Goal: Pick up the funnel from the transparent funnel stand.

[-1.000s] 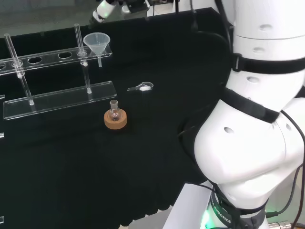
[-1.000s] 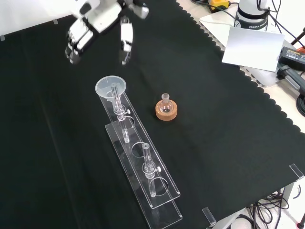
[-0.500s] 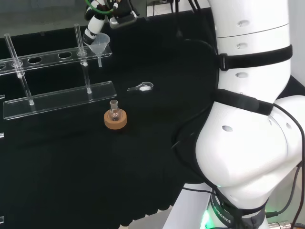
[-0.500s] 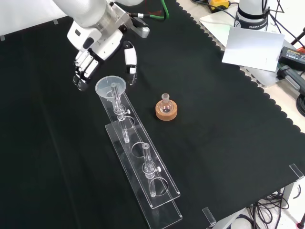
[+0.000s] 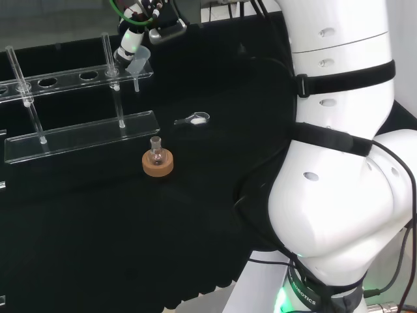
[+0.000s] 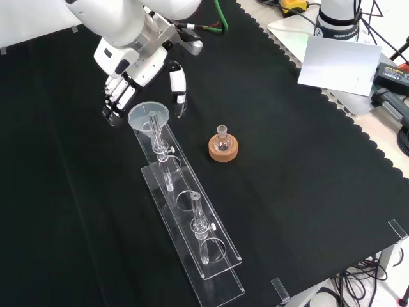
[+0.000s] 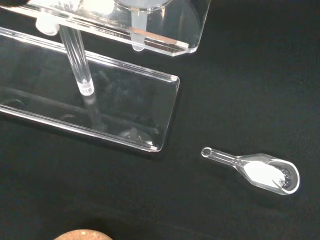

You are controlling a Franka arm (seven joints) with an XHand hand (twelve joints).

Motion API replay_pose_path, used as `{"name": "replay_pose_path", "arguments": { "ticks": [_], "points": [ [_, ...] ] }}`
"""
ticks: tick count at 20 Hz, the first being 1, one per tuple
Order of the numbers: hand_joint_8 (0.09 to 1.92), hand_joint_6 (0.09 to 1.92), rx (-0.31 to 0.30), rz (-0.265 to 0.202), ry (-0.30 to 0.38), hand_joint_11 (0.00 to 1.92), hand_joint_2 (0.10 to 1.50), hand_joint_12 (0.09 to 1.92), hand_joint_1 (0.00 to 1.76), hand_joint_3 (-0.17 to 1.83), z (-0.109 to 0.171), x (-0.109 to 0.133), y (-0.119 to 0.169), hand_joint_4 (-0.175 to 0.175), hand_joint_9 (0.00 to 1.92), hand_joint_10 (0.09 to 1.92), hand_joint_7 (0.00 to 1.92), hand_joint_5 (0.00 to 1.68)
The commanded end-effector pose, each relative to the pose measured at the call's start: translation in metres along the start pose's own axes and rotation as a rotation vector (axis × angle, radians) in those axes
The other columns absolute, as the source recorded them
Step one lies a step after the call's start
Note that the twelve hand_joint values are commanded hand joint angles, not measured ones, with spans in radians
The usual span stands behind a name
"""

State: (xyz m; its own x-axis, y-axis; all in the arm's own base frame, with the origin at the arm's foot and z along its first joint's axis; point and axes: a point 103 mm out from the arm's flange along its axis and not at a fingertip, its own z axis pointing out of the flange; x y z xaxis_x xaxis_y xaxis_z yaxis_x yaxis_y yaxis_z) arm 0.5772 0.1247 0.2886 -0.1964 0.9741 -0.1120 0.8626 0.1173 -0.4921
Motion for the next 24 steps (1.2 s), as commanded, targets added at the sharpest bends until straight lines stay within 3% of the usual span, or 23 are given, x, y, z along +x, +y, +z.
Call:
{"name": "replay_pose_path", "arguments": {
  "ticks": [1,13,24],
  "points": [
    [0.28,0.09,0.029,0.012,-0.027,0.23,0.72,1.55,0.59,0.18,0.006,0.0,0.007,-0.012,0.01,0.88,0.0,0.0],
    [0.32,0.09,0.055,0.025,-0.081,0.26,0.71,1.54,0.64,0.19,0.014,0.002,0.017,-0.018,0.01,0.9,0.0,0.0],
    [0.67,0.09,0.066,0.04,-0.133,0.29,0.7,1.52,0.65,0.23,0.016,0.001,0.019,-0.03,0.26,0.8,0.04,0.11]
  ]
}}
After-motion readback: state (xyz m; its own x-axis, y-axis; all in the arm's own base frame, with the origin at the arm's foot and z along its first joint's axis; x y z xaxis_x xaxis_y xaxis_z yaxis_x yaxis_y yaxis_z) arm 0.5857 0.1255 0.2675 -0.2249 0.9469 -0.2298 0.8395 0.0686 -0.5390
